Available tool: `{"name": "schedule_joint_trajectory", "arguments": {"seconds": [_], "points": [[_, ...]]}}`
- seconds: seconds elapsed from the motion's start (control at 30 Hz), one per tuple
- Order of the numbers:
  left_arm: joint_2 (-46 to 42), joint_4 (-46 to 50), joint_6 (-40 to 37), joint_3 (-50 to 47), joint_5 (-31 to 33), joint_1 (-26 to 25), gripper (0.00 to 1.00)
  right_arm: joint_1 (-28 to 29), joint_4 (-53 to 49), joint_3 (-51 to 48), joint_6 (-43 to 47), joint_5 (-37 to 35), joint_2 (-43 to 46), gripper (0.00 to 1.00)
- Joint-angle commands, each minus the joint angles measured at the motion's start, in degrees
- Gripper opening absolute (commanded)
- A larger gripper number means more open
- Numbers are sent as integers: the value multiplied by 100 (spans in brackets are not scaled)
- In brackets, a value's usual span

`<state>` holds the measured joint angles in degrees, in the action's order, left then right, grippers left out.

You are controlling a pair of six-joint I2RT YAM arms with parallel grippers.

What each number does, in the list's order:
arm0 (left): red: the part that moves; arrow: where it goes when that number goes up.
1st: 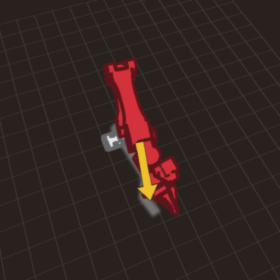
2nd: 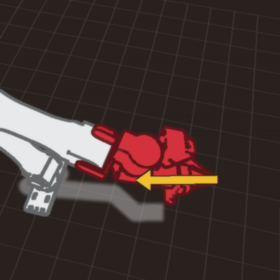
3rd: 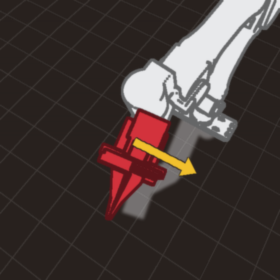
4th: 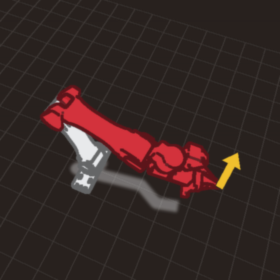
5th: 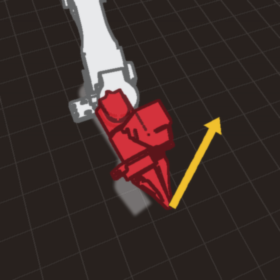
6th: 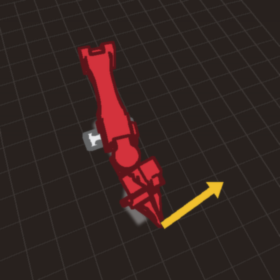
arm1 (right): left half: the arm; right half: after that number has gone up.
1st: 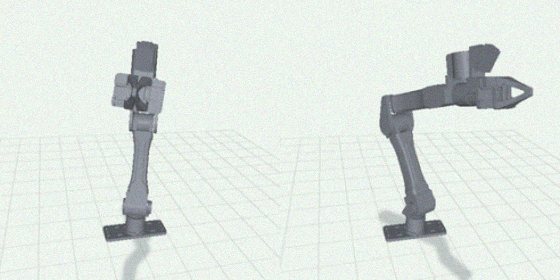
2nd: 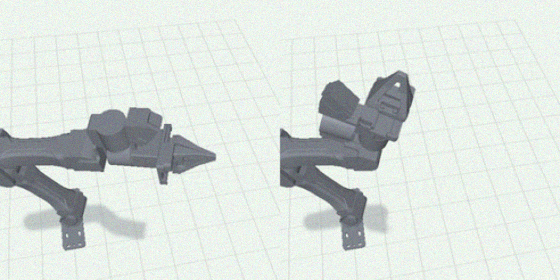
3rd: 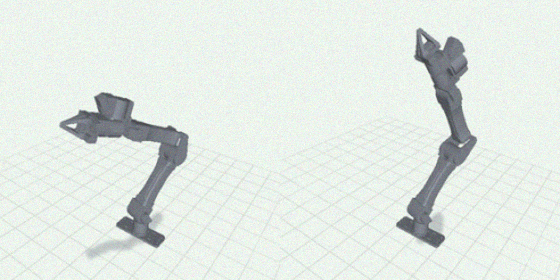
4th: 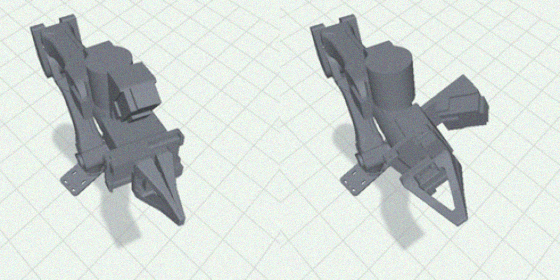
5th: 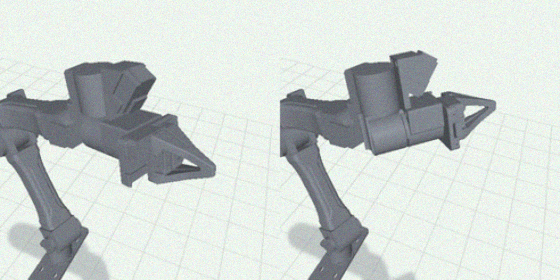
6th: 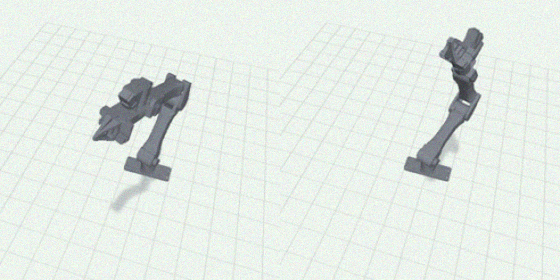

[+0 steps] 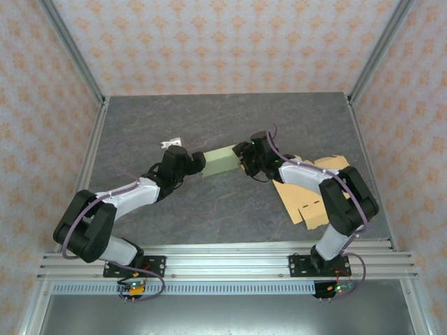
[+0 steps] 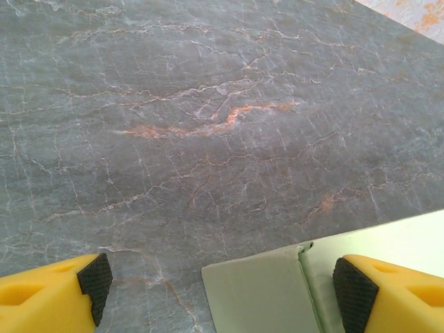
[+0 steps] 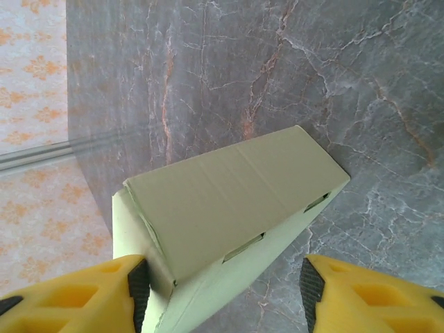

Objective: Fold the paper box

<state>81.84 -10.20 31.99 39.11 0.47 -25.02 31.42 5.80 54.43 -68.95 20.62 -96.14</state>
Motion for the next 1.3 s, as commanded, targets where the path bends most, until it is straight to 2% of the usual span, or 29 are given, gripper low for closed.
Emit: {"name": "schedule_joint_trajectory", "arguments": {"seconds": [0.0, 0.27, 0.57, 0.87, 1.0, 1.17, 1.2, 1.27], "points": [[-396, 759, -416, 239, -141, -16, 90, 23, -359, -215, -39, -19, -287, 60], [-954, 977, -510, 97, -303, -18, 92, 26, -531, 54, 36, 16, -345, 60], [108, 712, -576, -209, -103, 34, 93, 23, -569, 100, -1, 86, -284, 60], [-196, 737, -704, -317, -29, 40, 93, 12, -810, 352, 323, -32, 121, 62], [-249, 760, -797, -299, 79, 32, 93, -20, -1497, 930, 1611, -266, 307, 66], [-208, 719, -841, -268, 38, 40, 93, -35, -3051, 1913, 4304, -1789, 280, 70], [-204, 721, -853, -256, 48, 40, 93, -31, -3032, 1960, 5025, -1738, 266, 71], [-238, 748, -843, -238, 54, 32, 93, 2, -2972, 1939, 6780, -1184, 244, 71]]}}
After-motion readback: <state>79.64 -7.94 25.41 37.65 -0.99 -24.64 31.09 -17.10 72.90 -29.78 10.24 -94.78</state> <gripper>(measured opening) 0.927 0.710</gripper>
